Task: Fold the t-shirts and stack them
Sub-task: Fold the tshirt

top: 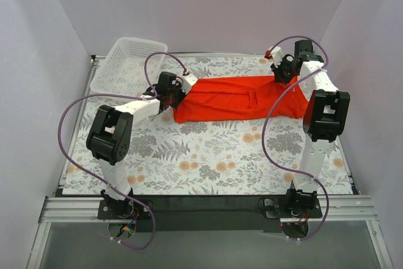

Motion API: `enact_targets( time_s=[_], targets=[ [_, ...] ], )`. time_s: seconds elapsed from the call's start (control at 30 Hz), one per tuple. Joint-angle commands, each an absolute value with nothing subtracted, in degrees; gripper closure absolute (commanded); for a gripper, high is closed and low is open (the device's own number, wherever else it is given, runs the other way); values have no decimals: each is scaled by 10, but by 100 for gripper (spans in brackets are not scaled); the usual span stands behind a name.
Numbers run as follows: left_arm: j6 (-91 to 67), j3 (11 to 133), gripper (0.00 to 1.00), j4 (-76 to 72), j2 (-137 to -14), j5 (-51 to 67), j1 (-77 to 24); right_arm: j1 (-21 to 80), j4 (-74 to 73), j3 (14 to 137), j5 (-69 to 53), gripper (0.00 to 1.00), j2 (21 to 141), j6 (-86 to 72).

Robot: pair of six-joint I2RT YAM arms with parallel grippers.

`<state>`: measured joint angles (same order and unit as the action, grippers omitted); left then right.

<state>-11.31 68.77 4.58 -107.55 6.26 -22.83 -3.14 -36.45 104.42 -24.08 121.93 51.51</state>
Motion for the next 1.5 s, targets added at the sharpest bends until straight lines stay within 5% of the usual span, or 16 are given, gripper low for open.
enact_targets(
  time_s=[0.0, 1.47],
  targets=[
    [-105, 709, 100, 29, -1061, 43, -226, -30, -323, 1080, -216, 99, 1224, 489],
    [-97, 745, 100, 44, -1101, 11, -226, -4, -253, 1129, -159, 99, 1293, 442]
  ],
)
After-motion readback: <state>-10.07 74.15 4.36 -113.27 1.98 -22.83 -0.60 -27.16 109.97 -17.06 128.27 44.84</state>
